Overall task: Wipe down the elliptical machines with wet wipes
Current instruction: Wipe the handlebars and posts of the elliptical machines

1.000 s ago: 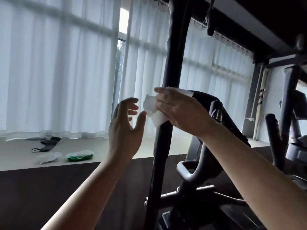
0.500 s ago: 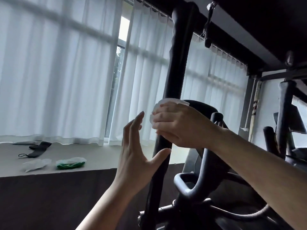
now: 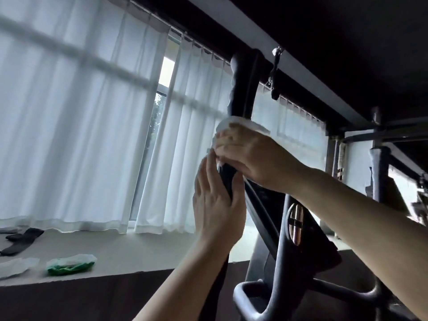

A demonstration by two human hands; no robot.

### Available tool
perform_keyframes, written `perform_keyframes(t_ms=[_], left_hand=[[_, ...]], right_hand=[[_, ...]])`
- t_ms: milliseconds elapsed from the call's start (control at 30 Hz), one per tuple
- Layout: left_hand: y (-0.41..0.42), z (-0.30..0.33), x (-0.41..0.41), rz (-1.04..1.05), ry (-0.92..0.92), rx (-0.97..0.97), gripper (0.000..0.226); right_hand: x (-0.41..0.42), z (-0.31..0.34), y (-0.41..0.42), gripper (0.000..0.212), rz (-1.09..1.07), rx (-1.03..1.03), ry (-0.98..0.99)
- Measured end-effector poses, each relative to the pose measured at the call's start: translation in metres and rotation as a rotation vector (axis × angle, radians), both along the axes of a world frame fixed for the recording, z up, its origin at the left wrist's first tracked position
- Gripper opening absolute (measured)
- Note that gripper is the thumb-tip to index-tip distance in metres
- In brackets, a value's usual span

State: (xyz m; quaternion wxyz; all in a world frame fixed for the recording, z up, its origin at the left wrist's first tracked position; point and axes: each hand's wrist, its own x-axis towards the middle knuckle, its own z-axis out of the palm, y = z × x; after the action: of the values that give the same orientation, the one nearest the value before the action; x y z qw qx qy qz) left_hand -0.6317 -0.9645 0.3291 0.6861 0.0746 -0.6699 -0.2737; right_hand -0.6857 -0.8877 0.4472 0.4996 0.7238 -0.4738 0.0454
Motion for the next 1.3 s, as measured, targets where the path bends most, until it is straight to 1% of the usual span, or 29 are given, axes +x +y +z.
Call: perform_keyframes(t_ms=[67,100,200,233,300,400,467,567,633,700,767,800,867,933,1067,1133,1233,1300], left_hand=[[0.0,-0.002,-0.004,0.065,0.014,-0.027,0.068],[-0.001,-0.002,-0.005,0.083,0.017,-0.034,0.065],[-0.006,-0.006,-0.006,0.163,0.04,-0.107,0.062],[-0.008,-0.006,-0.007,0.185,0.044,-0.134,0.06],[-0.007,-0.004,-0.008,0.183,0.031,-0.136,0.056],[-0.006,-0.003,-0.005,0.187,-0.026,-0.113,0.055],[-0.006,0.001,-0.003,0.179,-0.062,-0.108,0.056],[-0.004,0.01,-0.004,0.172,-0.071,-0.096,0.059],[-0.005,0.014,-0.006,0.177,-0.031,-0.105,0.059],[-0.007,0.012,-0.012,0.213,0.008,-0.129,0.058],[-0.012,0.01,-0.016,0.246,0.045,-0.172,0.058],[-0.014,0.009,-0.018,0.259,0.057,-0.188,0.059],[-0.017,0.01,-0.02,0.28,0.068,-0.213,0.06],[-0.017,0.011,-0.02,0.285,0.065,-0.225,0.061],[-0.017,0.013,-0.019,0.273,0.059,-0.218,0.063],[-0.018,0.014,-0.018,0.257,0.05,-0.208,0.063],[-0.018,0.013,-0.017,0.237,0.042,-0.203,0.062],[-0.018,0.014,-0.015,0.218,0.046,-0.207,0.058]], right_hand=[[-0.006,0.015,0.003,0.035,-0.023,0.033,0.107],[-0.01,0.034,0.004,0.032,-0.041,-0.007,0.113],[-0.017,0.1,0.003,0.026,-0.055,-0.269,0.146],[-0.019,0.119,0.001,0.027,-0.028,-0.343,0.131],[-0.017,0.137,-0.009,0.029,0.03,-0.396,0.013],[-0.015,0.127,-0.024,0.028,0.086,-0.466,-0.06],[-0.016,0.101,-0.023,0.026,0.09,-0.443,-0.034],[-0.014,0.066,-0.016,0.027,0.062,-0.231,0.075],[-0.011,0.072,-0.012,0.033,-0.021,-0.147,0.166],[-0.008,0.1,-0.011,0.033,-0.071,-0.187,0.174],[-0.005,0.13,-0.014,0.033,-0.084,-0.291,0.088],[-0.003,0.142,-0.016,0.033,-0.093,-0.333,0.01],[0.0,0.153,-0.021,0.035,-0.081,-0.392,-0.242],[-0.002,0.149,-0.029,0.035,0.0,-0.435,-0.478],[-0.005,0.12,-0.044,0.031,0.266,-0.65,-0.623],[-0.007,0.111,-0.048,0.031,0.33,-0.711,-0.674],[-0.005,0.111,-0.049,0.028,0.366,-0.726,-0.704],[-0.003,0.121,-0.045,0.028,0.349,-0.668,-0.762]])
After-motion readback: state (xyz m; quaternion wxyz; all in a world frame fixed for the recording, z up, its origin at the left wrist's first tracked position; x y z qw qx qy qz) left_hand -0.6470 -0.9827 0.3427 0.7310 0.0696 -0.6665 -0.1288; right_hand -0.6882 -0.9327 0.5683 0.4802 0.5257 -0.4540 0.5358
